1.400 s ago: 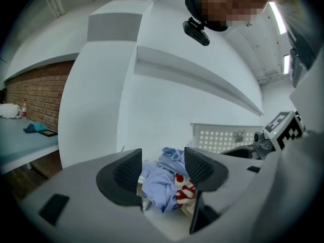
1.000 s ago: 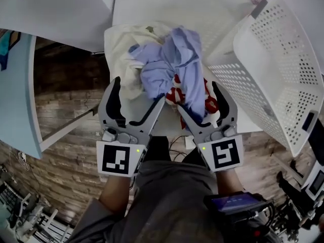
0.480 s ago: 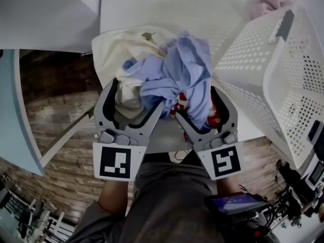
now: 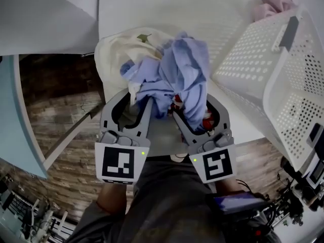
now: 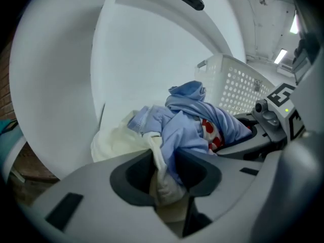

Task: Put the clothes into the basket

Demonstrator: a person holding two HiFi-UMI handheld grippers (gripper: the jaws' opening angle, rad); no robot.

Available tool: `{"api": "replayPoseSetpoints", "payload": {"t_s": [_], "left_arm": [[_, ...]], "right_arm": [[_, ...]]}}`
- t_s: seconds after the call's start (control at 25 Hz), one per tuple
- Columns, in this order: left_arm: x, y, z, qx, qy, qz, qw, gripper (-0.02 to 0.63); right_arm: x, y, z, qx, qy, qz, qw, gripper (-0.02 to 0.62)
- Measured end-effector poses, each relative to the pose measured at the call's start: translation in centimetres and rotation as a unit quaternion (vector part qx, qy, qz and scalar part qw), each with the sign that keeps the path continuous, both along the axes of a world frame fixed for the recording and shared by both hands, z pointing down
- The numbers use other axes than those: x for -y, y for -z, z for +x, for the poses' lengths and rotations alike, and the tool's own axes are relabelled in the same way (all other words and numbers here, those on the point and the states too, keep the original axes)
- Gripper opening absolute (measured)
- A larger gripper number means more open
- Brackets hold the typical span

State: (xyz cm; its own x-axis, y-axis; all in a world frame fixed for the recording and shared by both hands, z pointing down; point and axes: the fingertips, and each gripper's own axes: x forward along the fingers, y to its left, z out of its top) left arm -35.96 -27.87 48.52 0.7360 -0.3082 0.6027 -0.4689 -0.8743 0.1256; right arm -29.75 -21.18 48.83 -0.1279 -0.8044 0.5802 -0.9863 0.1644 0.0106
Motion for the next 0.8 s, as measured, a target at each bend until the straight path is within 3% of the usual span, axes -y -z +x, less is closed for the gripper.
{"api": "replayPoseSetpoints", "payload": {"t_s": [0.08,0.24,0.52,0.8], "left_arm": [[-0.1,0.4,0.5,-0.02,0.005,-0.012,0.9997,0.064],[-0.8,2.2,0.8,-0.028,-0.008,0.021,0.9994,0.046],[-3.0,6.2,1.2,-0.042,-0.005,0.063,0.9971,0.044],[-3.8,16.1,-1.6,-0.068,0.032,0.135,0.988,0.044]], "right_arm": [[0.0,0.1,-0.4,-0.004,0.004,0.005,1.0,0.209],[0.2,1.5,-0.6,-0.004,0.001,0.032,0.999,0.128],[0.1,5.3,-1.3,0.004,0.025,0.093,0.995,0.107],[0.6,14.8,-4.3,0.008,0.069,0.184,0.981,0.106]]}}
